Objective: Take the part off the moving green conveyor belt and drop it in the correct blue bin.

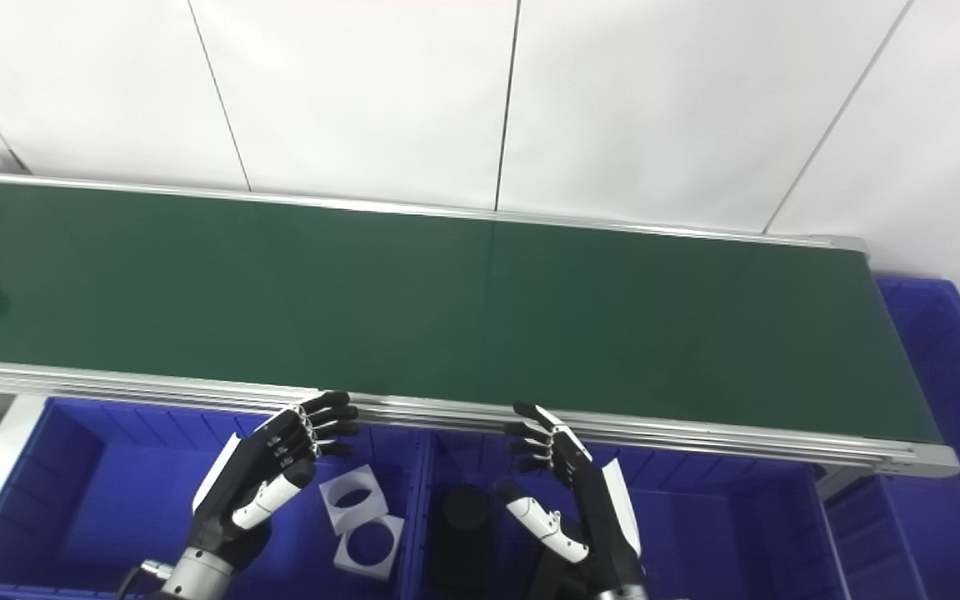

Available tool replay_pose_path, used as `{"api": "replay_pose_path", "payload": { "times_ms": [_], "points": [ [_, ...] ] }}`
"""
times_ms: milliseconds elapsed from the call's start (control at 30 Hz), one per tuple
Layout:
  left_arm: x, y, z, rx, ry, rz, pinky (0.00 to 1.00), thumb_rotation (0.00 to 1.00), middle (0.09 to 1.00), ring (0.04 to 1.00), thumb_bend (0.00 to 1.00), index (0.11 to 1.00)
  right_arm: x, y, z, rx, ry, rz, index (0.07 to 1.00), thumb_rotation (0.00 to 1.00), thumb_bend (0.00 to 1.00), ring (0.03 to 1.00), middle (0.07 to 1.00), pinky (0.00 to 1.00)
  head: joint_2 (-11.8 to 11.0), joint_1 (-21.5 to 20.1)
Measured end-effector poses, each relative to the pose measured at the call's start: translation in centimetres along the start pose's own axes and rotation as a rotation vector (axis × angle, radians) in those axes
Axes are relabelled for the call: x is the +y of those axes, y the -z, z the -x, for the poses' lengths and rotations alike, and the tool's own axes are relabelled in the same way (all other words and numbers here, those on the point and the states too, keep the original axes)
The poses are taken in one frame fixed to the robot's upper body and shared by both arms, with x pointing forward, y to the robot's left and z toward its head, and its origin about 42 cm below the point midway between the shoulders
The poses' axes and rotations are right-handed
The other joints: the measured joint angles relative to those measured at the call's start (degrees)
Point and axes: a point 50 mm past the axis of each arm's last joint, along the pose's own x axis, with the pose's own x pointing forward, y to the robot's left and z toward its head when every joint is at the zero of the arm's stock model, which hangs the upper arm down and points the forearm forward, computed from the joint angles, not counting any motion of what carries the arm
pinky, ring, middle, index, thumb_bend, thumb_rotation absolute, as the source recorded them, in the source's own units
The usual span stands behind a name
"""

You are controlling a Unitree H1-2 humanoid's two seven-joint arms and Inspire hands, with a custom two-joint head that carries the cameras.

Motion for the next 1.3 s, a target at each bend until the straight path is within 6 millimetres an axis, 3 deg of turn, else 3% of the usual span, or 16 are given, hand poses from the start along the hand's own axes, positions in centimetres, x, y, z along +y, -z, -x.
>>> {"api": "replay_pose_path", "payload": {
  "times_ms": [1100, 1300],
  "points": [
    [0.13, 0.15, -0.13, 0.004, -0.001, 0.000, 0.65, 0.60, 0.751, 0.727, 0.91, 0.763, 0.12, 0.02, -0.21, -0.001, 0.000, -0.003, 0.833, 0.63, 0.58, 0.691, 0.755, 0.61, 0.1, -0.1],
    [0.14, 0.42, -0.10, 0.005, -0.002, -0.001, 0.63, 0.60, 0.743, 0.720, 0.92, 0.753, 0.11, 0.14, -0.18, 0.003, -0.001, -0.002, 0.835, 0.62, 0.57, 0.691, 0.758, 0.60, -1.2, 1.3]
  ]
}}
